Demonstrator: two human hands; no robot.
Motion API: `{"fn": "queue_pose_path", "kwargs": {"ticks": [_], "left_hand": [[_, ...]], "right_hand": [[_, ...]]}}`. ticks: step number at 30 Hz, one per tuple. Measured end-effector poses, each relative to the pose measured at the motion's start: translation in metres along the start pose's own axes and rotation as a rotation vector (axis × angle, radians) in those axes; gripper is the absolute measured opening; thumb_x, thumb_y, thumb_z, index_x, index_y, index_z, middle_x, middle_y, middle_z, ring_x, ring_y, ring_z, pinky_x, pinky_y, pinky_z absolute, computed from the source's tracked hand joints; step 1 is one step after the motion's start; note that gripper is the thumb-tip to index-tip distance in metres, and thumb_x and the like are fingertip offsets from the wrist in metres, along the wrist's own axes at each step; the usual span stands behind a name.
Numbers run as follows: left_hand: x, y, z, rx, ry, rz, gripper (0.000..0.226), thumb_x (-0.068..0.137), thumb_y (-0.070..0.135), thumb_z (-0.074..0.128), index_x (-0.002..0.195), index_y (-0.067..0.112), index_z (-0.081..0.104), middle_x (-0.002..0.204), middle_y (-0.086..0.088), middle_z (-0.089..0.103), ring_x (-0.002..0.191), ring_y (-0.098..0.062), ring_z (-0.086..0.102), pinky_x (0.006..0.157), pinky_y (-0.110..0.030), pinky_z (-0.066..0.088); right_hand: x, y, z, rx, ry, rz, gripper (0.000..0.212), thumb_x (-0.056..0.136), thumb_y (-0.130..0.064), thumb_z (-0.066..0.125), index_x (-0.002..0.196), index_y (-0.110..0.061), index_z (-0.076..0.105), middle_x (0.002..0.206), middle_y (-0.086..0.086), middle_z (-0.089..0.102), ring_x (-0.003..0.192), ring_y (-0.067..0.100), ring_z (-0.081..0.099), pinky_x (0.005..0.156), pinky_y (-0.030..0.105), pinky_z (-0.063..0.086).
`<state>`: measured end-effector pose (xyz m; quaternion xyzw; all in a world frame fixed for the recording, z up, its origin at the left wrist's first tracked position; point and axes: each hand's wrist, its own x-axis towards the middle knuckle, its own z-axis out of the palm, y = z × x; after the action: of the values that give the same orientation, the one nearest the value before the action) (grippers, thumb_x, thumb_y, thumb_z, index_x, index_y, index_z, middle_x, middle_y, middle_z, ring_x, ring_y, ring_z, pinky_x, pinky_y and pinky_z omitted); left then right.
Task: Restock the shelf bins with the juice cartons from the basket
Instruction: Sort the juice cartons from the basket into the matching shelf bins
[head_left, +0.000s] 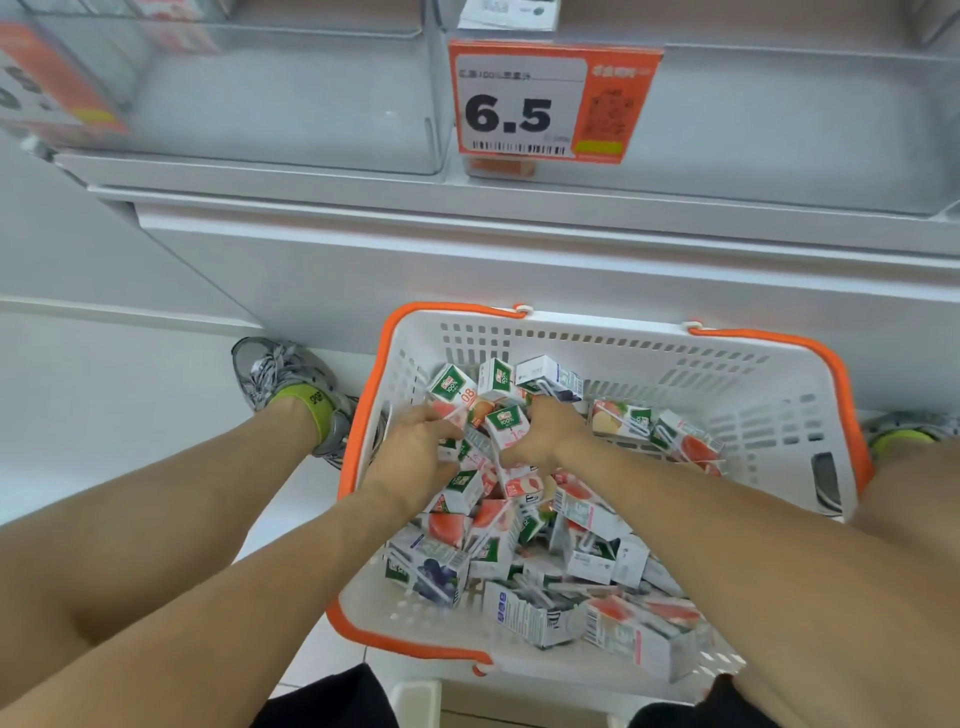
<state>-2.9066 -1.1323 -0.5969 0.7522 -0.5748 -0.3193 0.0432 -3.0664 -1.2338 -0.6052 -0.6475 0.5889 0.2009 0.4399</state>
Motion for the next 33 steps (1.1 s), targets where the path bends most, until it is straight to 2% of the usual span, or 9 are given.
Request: {"fn": "queue_pose_path", "kwargs": {"ticks": [6, 10, 13, 16, 20, 25, 27, 29, 33], "left_hand": [[-0.001, 0.008, -0.004, -0.137, 0.042, -0.126, 0.035, 0.083, 0.021, 0.077, 0.116, 0.018, 0.068, 0.131, -0.001, 0.053, 0.104, -0.016, 0.058, 0.093, -0.016, 0.038], [0.0, 0.027, -0.004, -0.203, 0.129, -0.116, 0.011, 0.089, 0.014, 0.07, 0.093, 0.024, 0.072, 0.107, 0.004, 0.067, 0.091, -0.011, 0.062, 0.086, -0.021, 0.049], [0.005, 0.037, -0.004, -0.295, 0.194, -0.104, 0.031, 0.09, 0.007, 0.066, 0.075, 0.033, 0.065, 0.087, 0.004, 0.074, 0.082, -0.013, 0.069, 0.077, -0.025, 0.056], [0.01, 0.047, -0.003, -0.149, 0.088, -0.039, 0.016, 0.089, 0.012, 0.068, 0.099, 0.023, 0.07, 0.106, 0.001, 0.068, 0.098, -0.017, 0.065, 0.085, -0.023, 0.05], [0.012, 0.04, 0.007, 0.19, -0.236, -0.03, 0.081, 0.076, 0.035, 0.081, 0.146, 0.028, 0.04, 0.149, -0.001, 0.041, 0.136, -0.026, 0.041, 0.112, -0.042, 0.038], [0.017, 0.036, 0.018, 0.377, -0.252, 0.034, 0.077, 0.078, 0.038, 0.079, 0.144, 0.03, 0.041, 0.151, 0.0, 0.037, 0.134, -0.024, 0.043, 0.112, -0.039, 0.039], [0.022, 0.039, 0.018, 0.361, -0.242, 0.043, 0.073, 0.077, 0.034, 0.081, 0.141, 0.027, 0.047, 0.143, 0.0, 0.043, 0.126, -0.022, 0.05, 0.107, -0.036, 0.044], [0.028, 0.045, 0.012, 0.338, -0.264, 0.043, 0.064, 0.078, 0.036, 0.08, 0.135, 0.023, 0.055, 0.133, -0.002, 0.053, 0.115, -0.02, 0.057, 0.101, -0.034, 0.049], [0.036, 0.053, -0.008, -0.015, -0.155, -0.106, 0.031, 0.085, 0.041, 0.072, 0.077, 0.015, 0.059, 0.068, 0.005, 0.063, 0.056, -0.007, 0.056, 0.047, -0.011, 0.041]], "right_hand": [[-0.017, 0.021, -0.011, 0.039, -0.029, -0.005, 0.049, 0.065, -0.029, 0.086, 0.105, -0.009, 0.065, 0.102, 0.006, 0.071, 0.077, 0.02, 0.072, 0.072, 0.037, 0.062], [-0.036, 0.037, -0.024, 0.4, -0.075, 0.005, 0.063, 0.073, -0.011, 0.082, 0.13, -0.006, 0.057, 0.134, 0.006, 0.056, 0.085, 0.024, 0.074, 0.079, 0.039, 0.062], [-0.05, 0.045, -0.032, 0.582, -0.114, -0.002, 0.07, 0.076, -0.006, 0.079, 0.14, -0.007, 0.049, 0.136, 0.009, 0.051, 0.09, 0.026, 0.073, 0.077, 0.035, 0.063], [-0.052, 0.055, -0.031, 0.612, -0.077, 0.01, 0.06, 0.075, -0.006, 0.08, 0.129, -0.002, 0.055, 0.114, 0.006, 0.057, 0.096, 0.028, 0.071, 0.081, 0.042, 0.062], [-0.048, 0.067, -0.028, 0.52, -0.064, 0.02, 0.037, 0.073, -0.01, 0.082, 0.103, 0.0, 0.062, 0.104, 0.012, 0.064, 0.096, 0.031, 0.071, 0.084, 0.048, 0.06], [-0.036, 0.079, -0.027, 0.471, -0.099, 0.056, 0.06, 0.071, -0.01, 0.085, 0.124, 0.003, 0.059, 0.116, 0.016, 0.065, 0.094, 0.028, 0.072, 0.079, 0.039, 0.062], [-0.036, 0.08, -0.028, 0.482, -0.135, 0.047, 0.064, 0.075, -0.007, 0.084, 0.131, -0.003, 0.054, 0.117, 0.011, 0.059, 0.095, 0.023, 0.068, 0.062, 0.023, 0.059], [-0.033, 0.082, -0.028, 0.522, -0.176, 0.036, 0.072, 0.075, -0.004, 0.084, 0.138, -0.005, 0.049, 0.126, 0.013, 0.056, 0.104, 0.026, 0.065, 0.068, 0.027, 0.061], [-0.029, 0.083, -0.036, 0.61, -0.203, 0.037, 0.071, 0.073, -0.002, 0.085, 0.136, -0.008, 0.052, 0.129, 0.013, 0.056, 0.106, 0.029, 0.066, 0.076, 0.035, 0.062]]}}
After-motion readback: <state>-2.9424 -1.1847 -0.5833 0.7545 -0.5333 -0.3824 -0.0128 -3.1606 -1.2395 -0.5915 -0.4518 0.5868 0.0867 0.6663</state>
